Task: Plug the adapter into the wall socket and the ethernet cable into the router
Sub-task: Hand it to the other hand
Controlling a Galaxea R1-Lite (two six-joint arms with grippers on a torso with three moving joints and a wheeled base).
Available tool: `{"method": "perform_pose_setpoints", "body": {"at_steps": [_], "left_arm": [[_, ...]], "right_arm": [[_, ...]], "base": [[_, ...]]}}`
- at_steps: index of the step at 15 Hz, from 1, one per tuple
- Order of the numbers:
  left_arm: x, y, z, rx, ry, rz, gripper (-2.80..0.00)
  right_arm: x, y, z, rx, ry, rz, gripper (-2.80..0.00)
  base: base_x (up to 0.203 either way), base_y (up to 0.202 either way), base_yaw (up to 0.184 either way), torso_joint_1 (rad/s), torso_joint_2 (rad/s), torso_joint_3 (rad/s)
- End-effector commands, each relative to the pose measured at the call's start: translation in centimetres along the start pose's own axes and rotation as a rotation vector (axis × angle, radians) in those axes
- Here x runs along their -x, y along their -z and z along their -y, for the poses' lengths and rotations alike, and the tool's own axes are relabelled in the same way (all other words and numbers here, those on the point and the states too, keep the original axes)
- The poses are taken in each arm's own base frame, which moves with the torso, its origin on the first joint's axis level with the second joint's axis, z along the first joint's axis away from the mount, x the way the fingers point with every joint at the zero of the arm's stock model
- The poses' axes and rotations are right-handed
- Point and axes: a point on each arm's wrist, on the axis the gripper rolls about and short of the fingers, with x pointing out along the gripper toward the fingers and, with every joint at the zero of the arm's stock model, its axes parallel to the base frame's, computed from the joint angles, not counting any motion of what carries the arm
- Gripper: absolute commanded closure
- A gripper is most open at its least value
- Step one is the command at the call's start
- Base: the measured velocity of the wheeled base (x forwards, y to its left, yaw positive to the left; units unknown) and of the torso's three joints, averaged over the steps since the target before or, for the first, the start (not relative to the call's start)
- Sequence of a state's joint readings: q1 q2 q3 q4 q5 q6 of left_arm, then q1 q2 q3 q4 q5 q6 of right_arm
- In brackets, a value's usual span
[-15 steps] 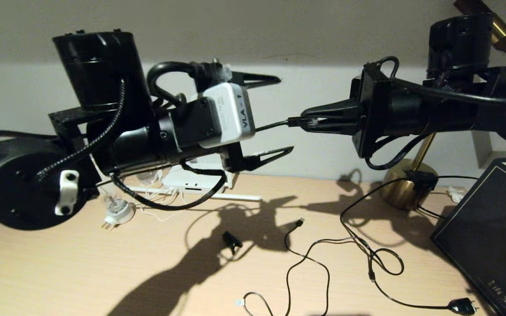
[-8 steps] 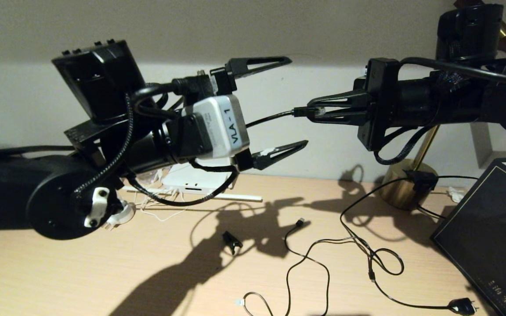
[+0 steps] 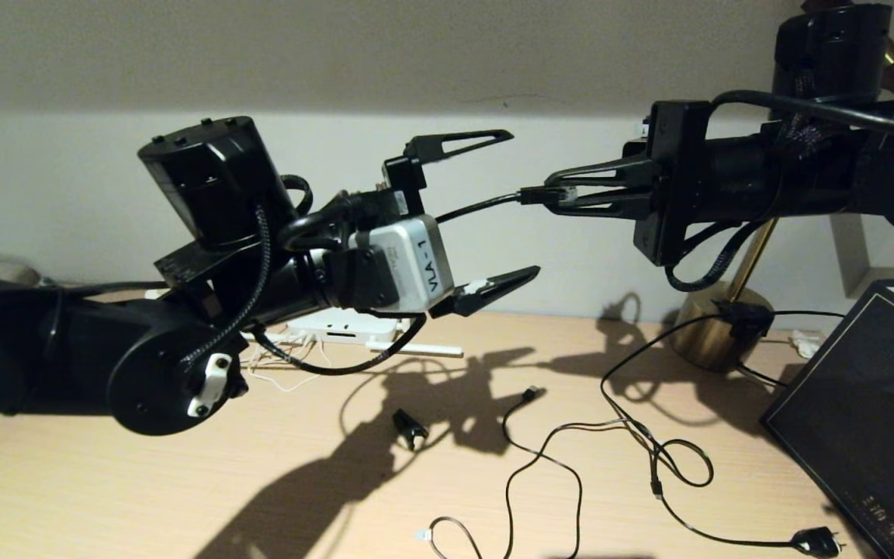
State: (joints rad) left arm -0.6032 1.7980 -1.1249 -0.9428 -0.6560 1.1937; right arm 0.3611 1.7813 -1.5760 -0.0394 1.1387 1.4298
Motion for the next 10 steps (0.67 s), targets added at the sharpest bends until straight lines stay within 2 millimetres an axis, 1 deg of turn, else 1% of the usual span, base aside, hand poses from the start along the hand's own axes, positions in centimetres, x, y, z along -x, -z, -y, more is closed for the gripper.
{"method": "perform_pose_setpoints", "body": {"at_steps": [1, 10], "left_arm": [[-0.41, 0.30, -0.09, -0.012, -0.015, -0.009, -2.80], [-0.66, 0.00, -0.38, -0.005, -0.025, 0.007, -2.80]], "right_arm": [[-0.02, -0.04, 0.22, -0.014, 0.002, -0.007, 0.00], [-0.21, -0.30, 0.52, -0.023, 0.007, -0.003, 0.00]], "base": [[0.000, 0.000, 0.000, 0.000, 0.00, 0.000], [0.000, 0.000, 0.000, 0.000, 0.00, 0.000]]}}
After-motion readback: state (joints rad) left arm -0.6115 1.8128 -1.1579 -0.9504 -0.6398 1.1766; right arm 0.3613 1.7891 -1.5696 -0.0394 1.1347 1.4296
